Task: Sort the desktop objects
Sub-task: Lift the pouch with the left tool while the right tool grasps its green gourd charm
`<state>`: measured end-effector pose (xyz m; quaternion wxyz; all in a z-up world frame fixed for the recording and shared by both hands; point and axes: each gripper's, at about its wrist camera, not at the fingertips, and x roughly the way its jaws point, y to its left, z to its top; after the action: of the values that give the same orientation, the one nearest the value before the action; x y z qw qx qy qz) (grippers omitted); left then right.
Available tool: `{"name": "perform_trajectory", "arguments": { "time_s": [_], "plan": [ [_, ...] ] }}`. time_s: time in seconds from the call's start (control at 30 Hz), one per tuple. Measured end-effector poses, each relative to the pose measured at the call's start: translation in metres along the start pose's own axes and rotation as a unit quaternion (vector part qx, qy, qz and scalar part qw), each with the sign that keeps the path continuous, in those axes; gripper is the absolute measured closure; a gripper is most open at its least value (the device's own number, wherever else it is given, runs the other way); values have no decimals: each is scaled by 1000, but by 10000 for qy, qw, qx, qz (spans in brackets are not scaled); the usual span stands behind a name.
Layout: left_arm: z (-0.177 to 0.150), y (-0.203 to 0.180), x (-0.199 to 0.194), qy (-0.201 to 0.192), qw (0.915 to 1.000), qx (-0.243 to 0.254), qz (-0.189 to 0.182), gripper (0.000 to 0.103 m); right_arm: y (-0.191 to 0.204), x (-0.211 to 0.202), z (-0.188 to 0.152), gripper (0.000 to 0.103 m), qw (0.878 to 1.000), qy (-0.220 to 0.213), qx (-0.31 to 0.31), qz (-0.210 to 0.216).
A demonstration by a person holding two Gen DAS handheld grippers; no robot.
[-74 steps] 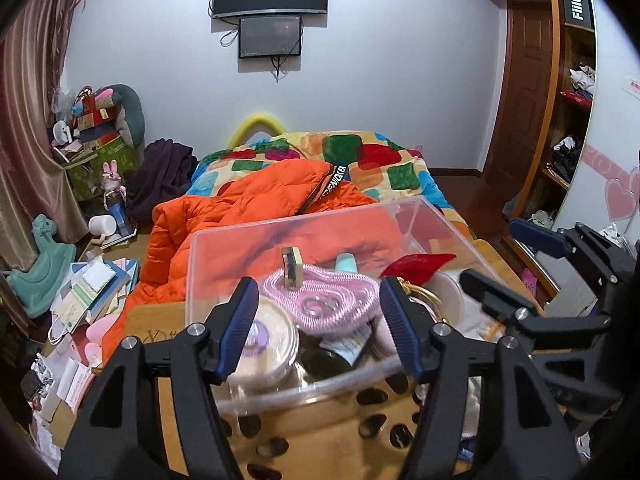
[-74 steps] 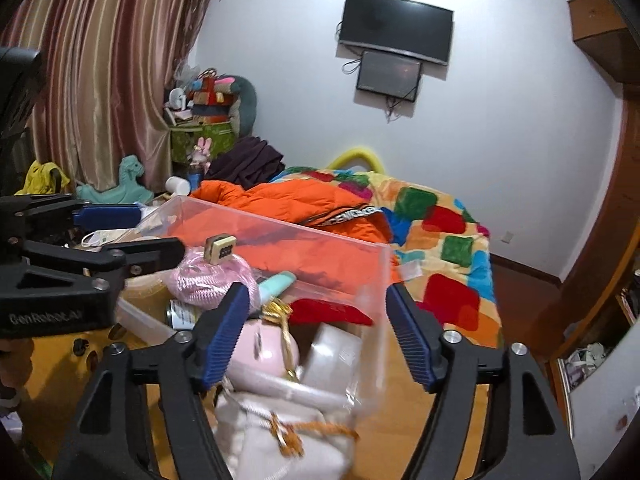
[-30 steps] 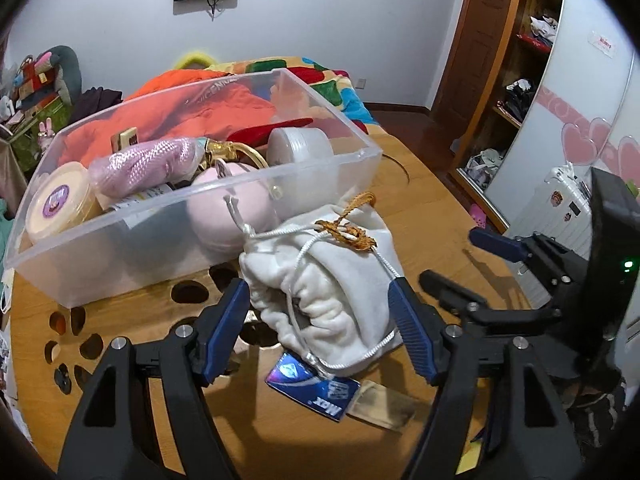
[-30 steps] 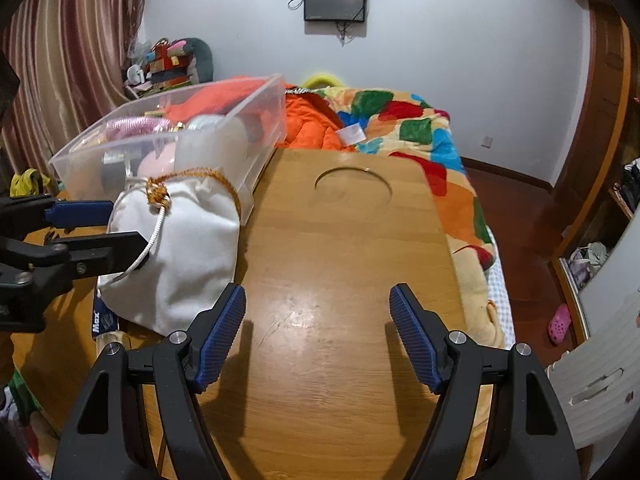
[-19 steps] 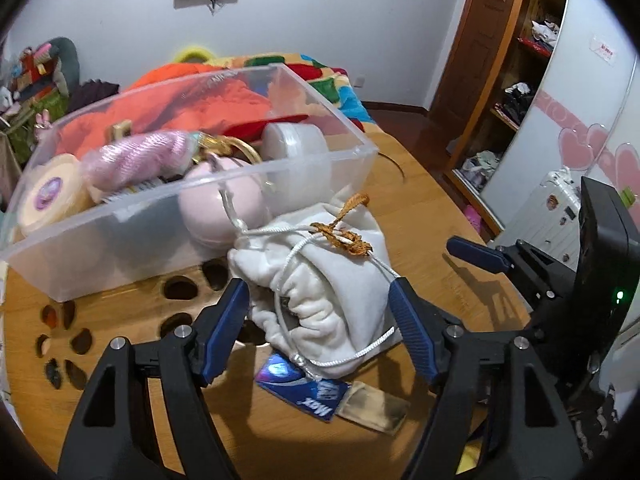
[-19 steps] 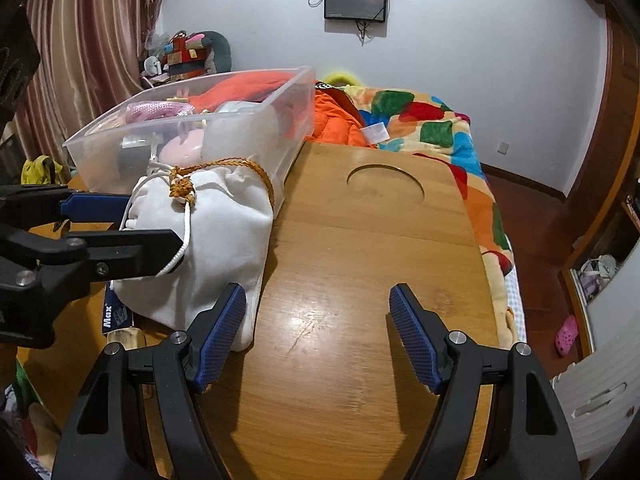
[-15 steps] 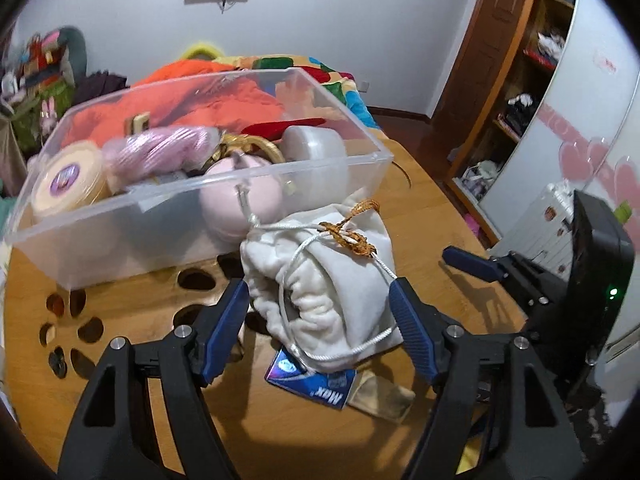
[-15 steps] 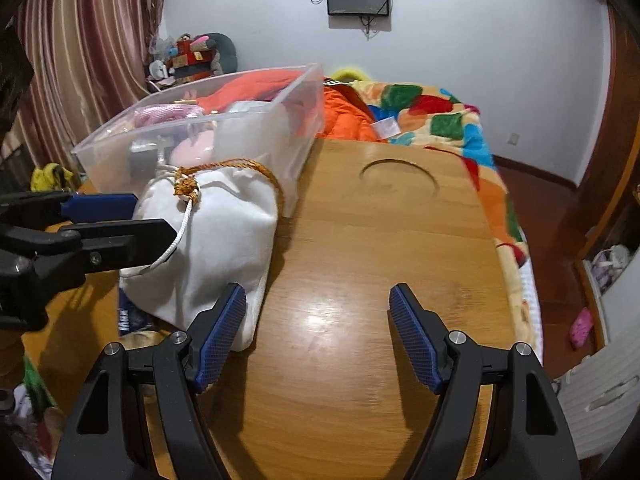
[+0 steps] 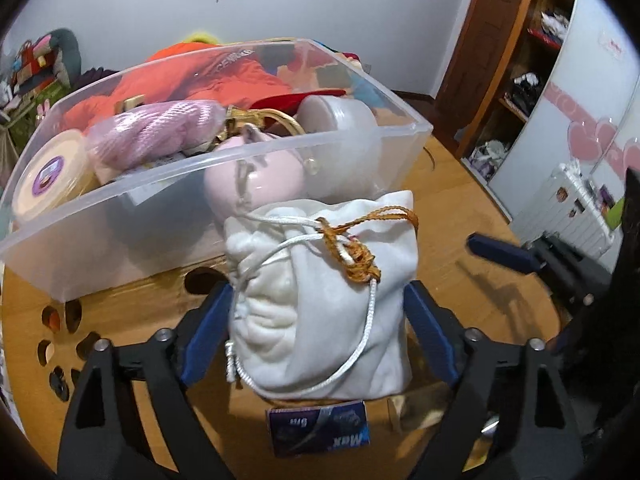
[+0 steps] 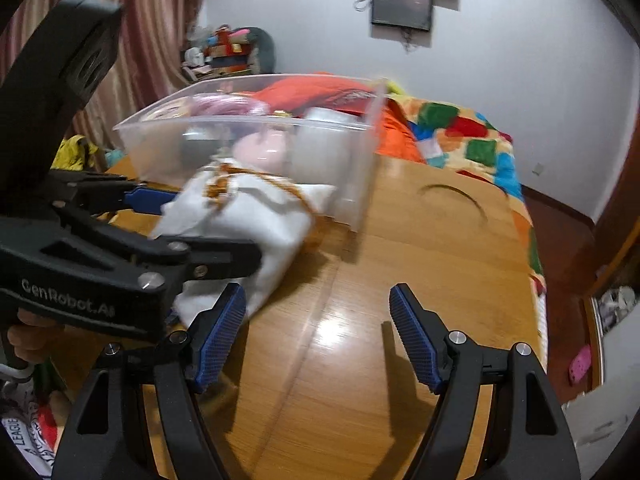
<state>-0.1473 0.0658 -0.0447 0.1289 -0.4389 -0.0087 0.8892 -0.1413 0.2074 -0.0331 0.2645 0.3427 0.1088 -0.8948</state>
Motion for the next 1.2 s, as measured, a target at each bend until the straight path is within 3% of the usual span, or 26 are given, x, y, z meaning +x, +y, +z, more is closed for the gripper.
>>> {"name": "perform_trajectory", "arguments": {
  "time_s": [0.1,0.17,0.4,0.43,0.53,0.9,1.0,1.2],
  "plan": [
    [0,-3,6,-84,9999,13,131,17,-15,-4,-1,32,9997,31,201,-106],
    [-1,-2,6,-210,9997,-22,113,31,-24,-5,-1,32,9993,37,334,-164],
    [-3,0,-14,-477,9988,-85,99,50,-23,-2,2,32,9990,59,424,-93],
    [-2,1,-20,-538,9984,-78,126,66,-20,-1,3,32,9992,55,397,-61],
    [1,8,-34,-626,9979,-135,7,66,-12,3,5,32,9996,51,278,29],
    [-5,30,-61,-945,9948,-328,182,66,13,19,22,36,9994,80,53,333],
    [-6,34,-58,-924,9948,-409,150,66,14,30,28,41,9994,186,103,275],
    [-10,38,-59,-949,9943,-463,135,66,7,44,38,68,9987,312,324,239]
  ]
}}
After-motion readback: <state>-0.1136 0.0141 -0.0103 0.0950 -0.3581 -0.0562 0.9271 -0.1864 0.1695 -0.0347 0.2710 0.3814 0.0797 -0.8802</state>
